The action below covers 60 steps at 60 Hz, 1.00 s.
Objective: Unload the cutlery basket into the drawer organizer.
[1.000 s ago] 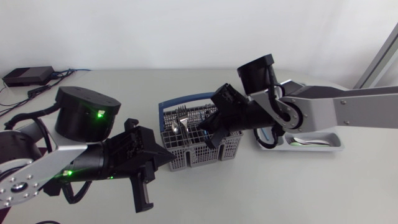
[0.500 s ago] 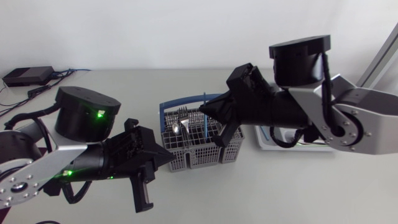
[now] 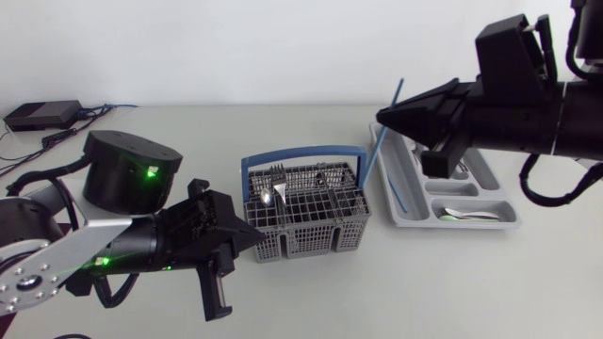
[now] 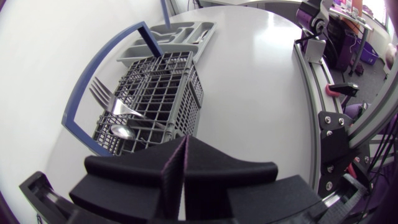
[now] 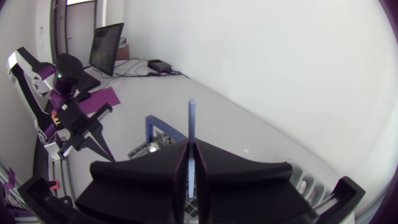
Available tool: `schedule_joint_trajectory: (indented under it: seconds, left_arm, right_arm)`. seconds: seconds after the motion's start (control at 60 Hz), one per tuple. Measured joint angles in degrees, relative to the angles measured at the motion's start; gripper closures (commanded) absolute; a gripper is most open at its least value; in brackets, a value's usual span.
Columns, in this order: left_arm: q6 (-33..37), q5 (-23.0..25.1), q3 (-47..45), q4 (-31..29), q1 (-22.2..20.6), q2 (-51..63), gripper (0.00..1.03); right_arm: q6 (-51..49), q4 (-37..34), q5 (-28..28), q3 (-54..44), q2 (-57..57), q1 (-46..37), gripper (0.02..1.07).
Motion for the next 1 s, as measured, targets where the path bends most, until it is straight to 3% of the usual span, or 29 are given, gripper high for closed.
schedule_joint_trajectory:
  seconds: [0.133, 0.317, 0.933, 1.0]
  left_arm:
    - [0.00, 0.00, 0.00, 0.00, 0.00, 0.00, 0.89]
    - [-0.02, 0.00, 0.00, 0.00, 0.00, 0.00, 0.89]
    - [-0.02, 0.00, 0.00, -0.02, 0.00, 0.00, 0.89]
    - [-0.02, 0.00, 0.00, -0.04, 0.00, 0.00, 0.89]
  right_arm:
    - [-0.31, -1.62, -3.91, 0.02, 3.74, -11.04, 1.01]
    - [-0.92, -1.81, -5.35, 3.10, 18.82, -21.20, 1.01]
    - [-0.42, -8.61, 0.79, 29.99, 58.64, -23.87, 1.01]
    - [-0.15, -8.92, 1.22, 32.33, 61.70, -23.74, 0.96]
